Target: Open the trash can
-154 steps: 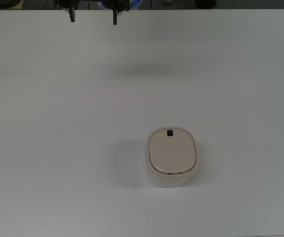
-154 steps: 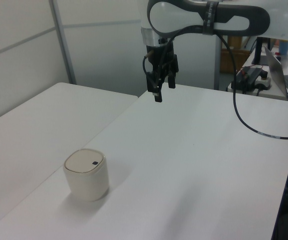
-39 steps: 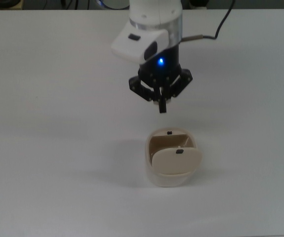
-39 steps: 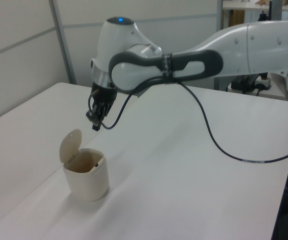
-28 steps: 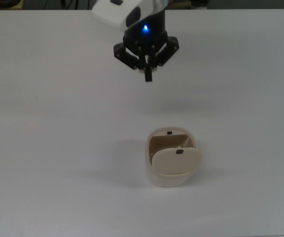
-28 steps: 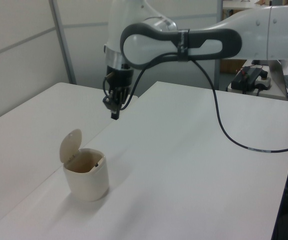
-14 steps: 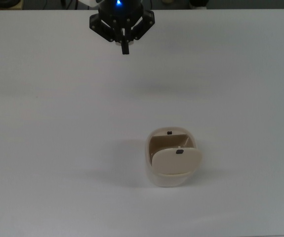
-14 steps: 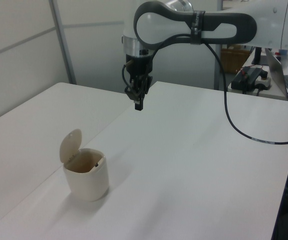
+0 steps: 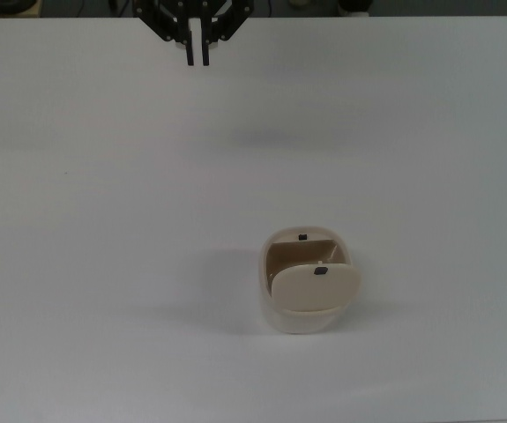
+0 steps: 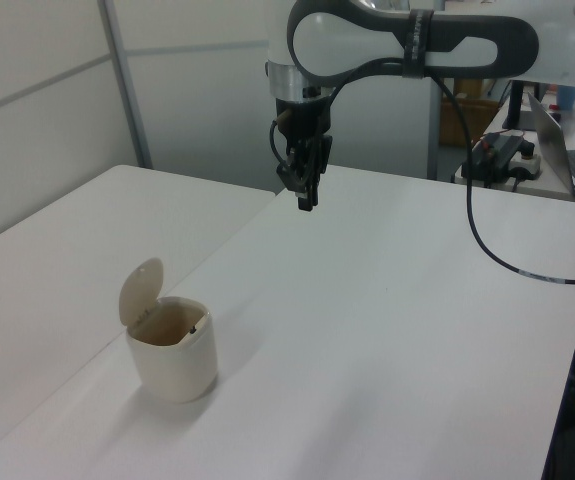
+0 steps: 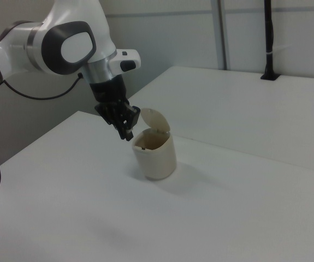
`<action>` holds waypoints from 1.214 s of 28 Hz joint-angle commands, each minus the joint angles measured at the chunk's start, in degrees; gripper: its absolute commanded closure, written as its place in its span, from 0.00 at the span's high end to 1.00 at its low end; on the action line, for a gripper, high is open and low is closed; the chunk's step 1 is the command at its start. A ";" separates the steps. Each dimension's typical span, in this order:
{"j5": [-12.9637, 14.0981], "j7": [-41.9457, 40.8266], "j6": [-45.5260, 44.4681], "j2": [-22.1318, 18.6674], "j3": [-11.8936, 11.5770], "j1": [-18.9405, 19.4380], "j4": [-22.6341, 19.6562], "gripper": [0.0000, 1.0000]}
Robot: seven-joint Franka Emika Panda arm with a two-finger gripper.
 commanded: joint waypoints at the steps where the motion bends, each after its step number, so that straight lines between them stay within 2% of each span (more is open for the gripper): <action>1: -0.99 -1.50 -0.60 -1.28 -0.42 -0.01 -1.62 0.79; 2: -1.42 -1.50 -0.60 -1.28 -0.42 -0.01 -1.62 0.86; 5: -1.69 -1.50 -0.60 -1.20 -0.33 0.08 -1.70 0.91; 6: -1.78 -1.50 -0.60 -1.19 -0.25 0.08 -1.70 1.00; 10: -2.57 -1.50 -0.60 -1.19 -0.25 0.08 -1.62 1.00; 34: -2.57 -1.50 -0.60 -1.11 -0.16 0.08 -1.70 1.00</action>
